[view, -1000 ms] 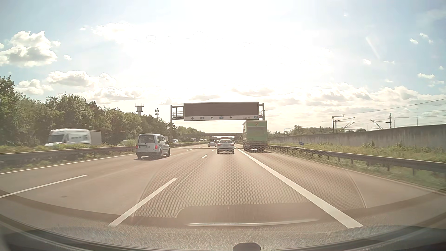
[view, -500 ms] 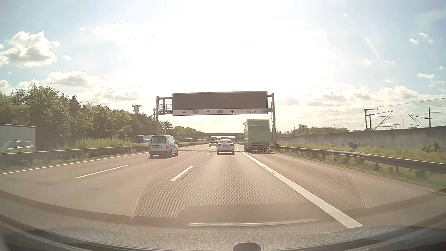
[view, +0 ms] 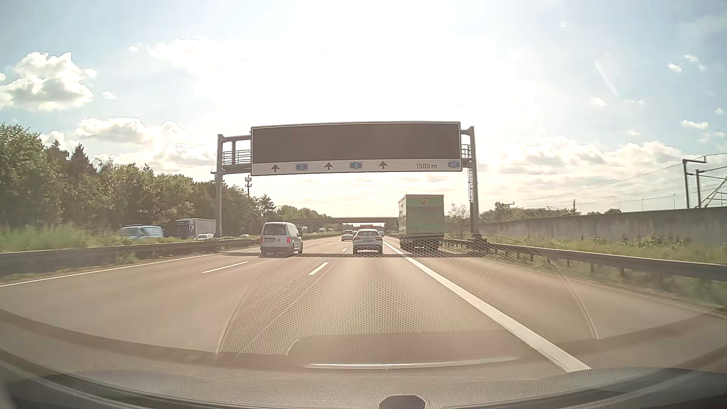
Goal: Follow the waypoints while adhering to traffic rules and regulations
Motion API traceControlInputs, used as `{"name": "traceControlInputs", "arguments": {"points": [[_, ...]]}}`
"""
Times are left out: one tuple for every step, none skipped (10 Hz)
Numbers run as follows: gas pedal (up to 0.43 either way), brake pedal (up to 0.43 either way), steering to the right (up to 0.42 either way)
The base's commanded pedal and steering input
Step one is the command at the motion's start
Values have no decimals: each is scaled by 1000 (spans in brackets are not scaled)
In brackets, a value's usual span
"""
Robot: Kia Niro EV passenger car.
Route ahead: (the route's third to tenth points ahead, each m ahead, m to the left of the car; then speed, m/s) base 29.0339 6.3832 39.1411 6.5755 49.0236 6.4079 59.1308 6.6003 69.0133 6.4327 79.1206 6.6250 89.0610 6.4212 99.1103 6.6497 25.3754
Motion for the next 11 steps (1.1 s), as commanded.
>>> {"name": "traceControlInputs", "arguments": {"points": [[130, 0, -3], [150, 0, -2], [157, 0, -2], [157, 0, -2], [157, 0, -1], [157, 0, -2], [157, 0, -2], [157, 0, -1], [157, 0, -2], [157, 0, -2], [157, 0, -1]]}}
